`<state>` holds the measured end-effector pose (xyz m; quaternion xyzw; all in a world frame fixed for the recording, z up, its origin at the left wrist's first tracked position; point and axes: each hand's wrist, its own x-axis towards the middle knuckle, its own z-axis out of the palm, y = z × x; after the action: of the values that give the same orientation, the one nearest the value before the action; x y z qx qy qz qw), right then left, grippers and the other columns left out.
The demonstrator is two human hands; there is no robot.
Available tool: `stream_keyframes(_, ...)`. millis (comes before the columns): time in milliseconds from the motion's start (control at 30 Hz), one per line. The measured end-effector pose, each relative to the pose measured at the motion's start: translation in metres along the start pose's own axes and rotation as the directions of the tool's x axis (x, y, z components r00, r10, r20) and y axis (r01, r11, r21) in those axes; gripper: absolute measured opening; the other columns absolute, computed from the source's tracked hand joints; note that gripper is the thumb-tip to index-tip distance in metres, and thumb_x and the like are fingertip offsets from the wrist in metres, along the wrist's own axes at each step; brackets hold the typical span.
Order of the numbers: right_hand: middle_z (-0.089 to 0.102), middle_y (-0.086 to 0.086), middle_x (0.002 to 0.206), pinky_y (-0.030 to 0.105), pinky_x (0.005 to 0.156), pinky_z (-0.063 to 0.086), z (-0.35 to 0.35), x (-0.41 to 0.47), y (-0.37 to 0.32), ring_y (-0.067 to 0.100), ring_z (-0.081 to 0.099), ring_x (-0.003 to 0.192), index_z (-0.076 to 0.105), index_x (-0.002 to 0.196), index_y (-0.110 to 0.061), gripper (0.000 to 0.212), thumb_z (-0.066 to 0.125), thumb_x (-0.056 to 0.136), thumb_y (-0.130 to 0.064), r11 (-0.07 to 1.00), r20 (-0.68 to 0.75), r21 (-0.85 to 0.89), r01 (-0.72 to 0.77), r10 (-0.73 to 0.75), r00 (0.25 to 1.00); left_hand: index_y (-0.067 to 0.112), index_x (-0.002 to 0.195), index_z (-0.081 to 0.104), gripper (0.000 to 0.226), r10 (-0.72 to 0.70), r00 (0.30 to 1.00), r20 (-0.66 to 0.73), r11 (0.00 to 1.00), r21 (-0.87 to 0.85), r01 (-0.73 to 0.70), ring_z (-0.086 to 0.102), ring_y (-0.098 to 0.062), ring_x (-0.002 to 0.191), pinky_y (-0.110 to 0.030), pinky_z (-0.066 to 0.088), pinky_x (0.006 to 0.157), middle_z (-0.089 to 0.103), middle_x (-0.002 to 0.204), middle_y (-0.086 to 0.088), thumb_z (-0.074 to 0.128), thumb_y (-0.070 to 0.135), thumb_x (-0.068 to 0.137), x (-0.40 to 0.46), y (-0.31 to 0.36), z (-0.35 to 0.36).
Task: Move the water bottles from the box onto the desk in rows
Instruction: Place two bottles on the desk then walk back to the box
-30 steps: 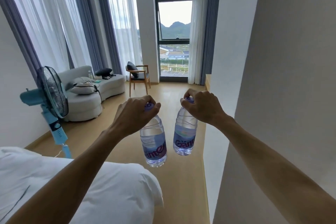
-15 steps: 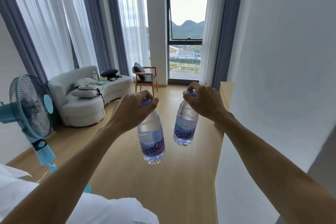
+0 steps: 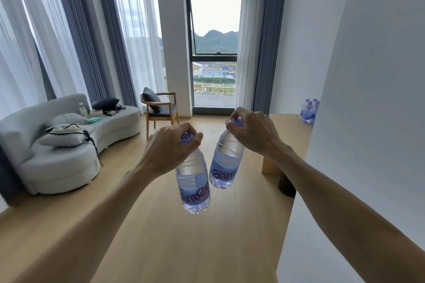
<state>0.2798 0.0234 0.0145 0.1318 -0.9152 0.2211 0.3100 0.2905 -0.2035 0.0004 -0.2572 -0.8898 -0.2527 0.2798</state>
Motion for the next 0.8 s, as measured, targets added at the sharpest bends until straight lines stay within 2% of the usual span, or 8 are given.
stream_keyframes(133,0.069,0.004,0.084,0.028,0.058,0.049,0.029,0.046,0.036,0.019,0.058,0.061,0.063,0.100,-0.011,0.026,0.055,0.094,-0.034,0.999,-0.002,-0.017,-0.036,0.036,0.999,0.020,0.081,0.061,0.027,0.032,0.999,-0.002,0.999,-0.006,-0.032,0.055,-0.004,0.057,-0.018,0.037,0.053,0.059,0.067,0.011,0.055,0.043,0.093,0.053,-0.034,0.029)
stream_keyframes(233,0.064,0.000,0.076,0.030,0.058,0.050,0.054,0.082,0.072,0.018,0.057,0.059,0.063,0.097,-0.012,0.025,0.054,0.093,-0.035,0.998,-0.007,-0.027,-0.064,0.064,0.998,0.019,0.080,0.061,0.026,0.046,0.999,0.016,0.997,-0.054,-0.045,0.055,-0.005,0.056,-0.020,0.038,0.053,0.057,0.065,0.013,0.056,0.041,0.093,0.096,-0.061,0.059)
stream_keyframes(400,0.056,-0.005,0.073,0.022,0.054,0.036,0.097,0.145,0.139,0.011,0.049,0.054,0.060,0.094,-0.013,0.022,0.055,0.094,-0.034,0.995,-0.008,-0.062,-0.084,0.084,0.996,0.019,0.080,0.061,0.032,0.084,0.996,0.039,0.994,-0.073,-0.081,0.056,-0.006,0.056,-0.022,0.042,0.053,0.059,0.065,0.011,0.052,0.047,0.093,0.169,-0.105,0.119)
stream_keyframes(533,0.060,-0.003,0.077,0.025,0.056,0.043,0.132,0.203,0.198,0.016,0.054,0.059,0.060,0.096,-0.015,0.023,0.055,0.094,-0.037,0.995,-0.010,-0.057,-0.081,0.081,0.997,0.017,0.082,0.062,0.026,0.094,0.994,0.057,0.994,-0.054,-0.091,0.057,-0.006,0.057,-0.018,0.041,0.053,0.061,0.068,0.007,0.056,0.040,0.093,0.235,-0.139,0.173)
stream_keyframes(667,0.067,0.001,0.081,0.031,0.060,0.051,0.159,0.265,0.254,0.018,0.057,0.061,0.058,0.095,-0.017,0.023,0.054,0.094,-0.040,0.992,0.006,-0.075,-0.099,0.099,0.995,0.018,0.082,0.061,0.030,0.091,0.994,0.057,0.995,-0.056,-0.088,0.058,-0.006,0.058,-0.016,0.041,0.052,0.060,0.068,0.008,0.054,0.045,0.093,0.307,-0.168,0.220)
stream_keyframes(800,0.061,-0.003,0.078,0.025,0.055,0.041,0.177,0.315,0.301,0.016,0.054,0.060,0.060,0.099,-0.015,0.025,0.054,0.095,-0.039,0.988,-0.010,-0.104,-0.113,0.112,0.994,0.013,0.084,0.063,0.032,0.109,0.993,0.036,0.988,-0.110,-0.104,0.059,-0.008,0.059,-0.019,0.044,0.053,0.061,0.069,0.005,0.056,0.043,0.093,0.372,-0.193,0.261)
